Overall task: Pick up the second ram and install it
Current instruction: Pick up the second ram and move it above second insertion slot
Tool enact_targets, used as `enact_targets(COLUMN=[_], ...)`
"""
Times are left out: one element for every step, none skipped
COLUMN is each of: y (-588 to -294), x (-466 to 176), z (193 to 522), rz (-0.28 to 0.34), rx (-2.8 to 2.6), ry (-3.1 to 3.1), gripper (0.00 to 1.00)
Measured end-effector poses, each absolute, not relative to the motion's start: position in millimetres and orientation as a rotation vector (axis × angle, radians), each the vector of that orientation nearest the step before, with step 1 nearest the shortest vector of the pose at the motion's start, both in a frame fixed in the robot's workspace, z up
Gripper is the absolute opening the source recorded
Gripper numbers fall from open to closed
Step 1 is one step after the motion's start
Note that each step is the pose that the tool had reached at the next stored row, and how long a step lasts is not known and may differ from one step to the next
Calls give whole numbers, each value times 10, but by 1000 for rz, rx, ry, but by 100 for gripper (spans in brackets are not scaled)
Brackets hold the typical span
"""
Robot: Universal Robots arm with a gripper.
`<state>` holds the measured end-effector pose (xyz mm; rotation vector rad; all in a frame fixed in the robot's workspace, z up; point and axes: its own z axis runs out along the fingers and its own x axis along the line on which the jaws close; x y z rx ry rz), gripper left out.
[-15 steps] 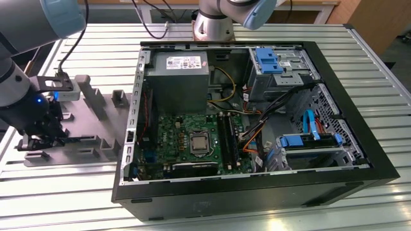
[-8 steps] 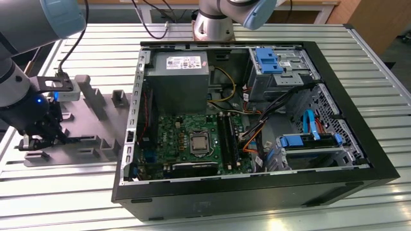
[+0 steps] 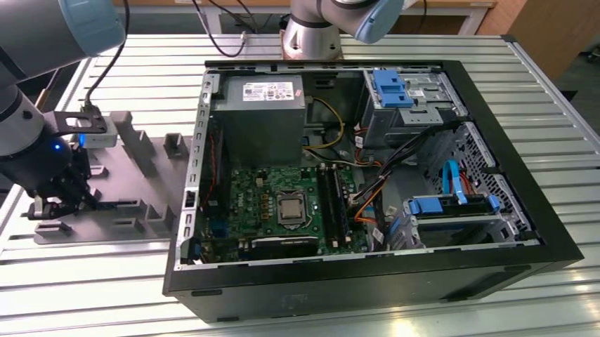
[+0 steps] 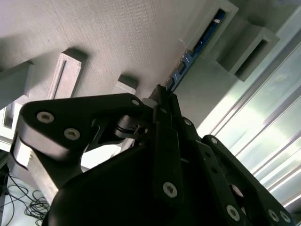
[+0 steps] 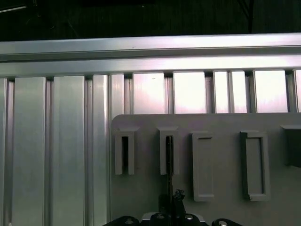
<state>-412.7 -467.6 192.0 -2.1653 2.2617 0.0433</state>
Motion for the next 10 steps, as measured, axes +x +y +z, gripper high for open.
enact_targets(y=[-4676,-4676,-4676,-4676,-4676,-4676,-4677,-4677,-4677,-4677], x=[-4127,-4127,-4128,-4128,-4128,-4127,-4128,-4127,-4127,-4127], z=[1920,1920,1920,1920,1922,1926,1935,1946,1956,1967], rz=[44,44,45,47,48,48,48,48,48,48], rx=[-2165,-2165,-2166,-2166,-2167,-2167,-2167,-2167,-2167,-2167], ry=[2262,2261,2260,2258,2256,2256,2256,2256,2256,2256], gripper=[14,14,14,14,14,14,14,14,14,14])
